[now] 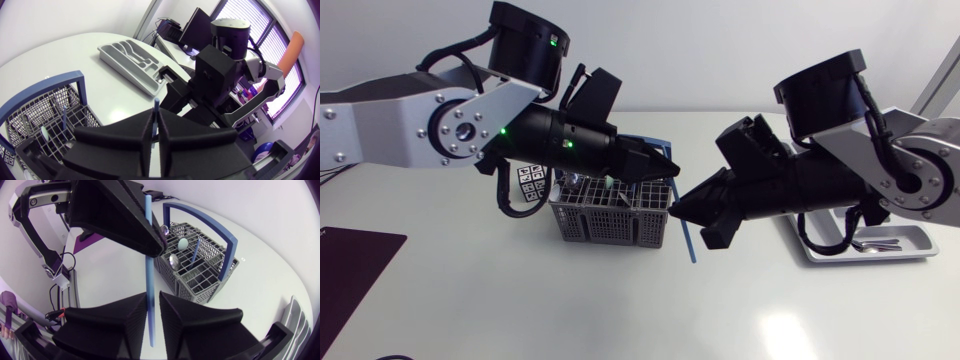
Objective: Transfer all utensils from the basket to the drawer tray.
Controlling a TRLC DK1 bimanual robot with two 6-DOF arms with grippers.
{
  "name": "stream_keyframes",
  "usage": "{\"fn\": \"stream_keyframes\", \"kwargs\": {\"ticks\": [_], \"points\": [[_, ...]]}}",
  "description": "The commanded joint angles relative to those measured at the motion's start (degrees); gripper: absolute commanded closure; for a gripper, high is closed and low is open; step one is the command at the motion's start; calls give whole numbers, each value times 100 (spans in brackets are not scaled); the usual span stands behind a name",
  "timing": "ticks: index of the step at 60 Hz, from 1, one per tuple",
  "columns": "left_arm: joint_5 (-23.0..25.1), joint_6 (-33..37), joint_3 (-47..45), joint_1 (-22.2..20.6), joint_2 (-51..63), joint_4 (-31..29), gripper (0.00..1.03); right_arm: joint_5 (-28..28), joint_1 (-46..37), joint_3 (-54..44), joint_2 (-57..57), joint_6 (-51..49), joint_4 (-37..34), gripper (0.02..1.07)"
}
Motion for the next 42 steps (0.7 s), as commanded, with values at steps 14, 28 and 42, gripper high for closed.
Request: {"fn": "stream_keyframes", "kwargs": {"ticks": [14, 28, 42], "points": [[88, -130, 300, 181, -70, 178, 63, -23, 95, -87, 122, 41, -155, 102], [52, -156, 652, 515, -466, 520, 40, -31, -107, -245, 42, -73, -225, 102], [-264, 398, 652, 892, -431, 274, 41, -31, -1214, -148, 16, -337, -515, 102]]}}
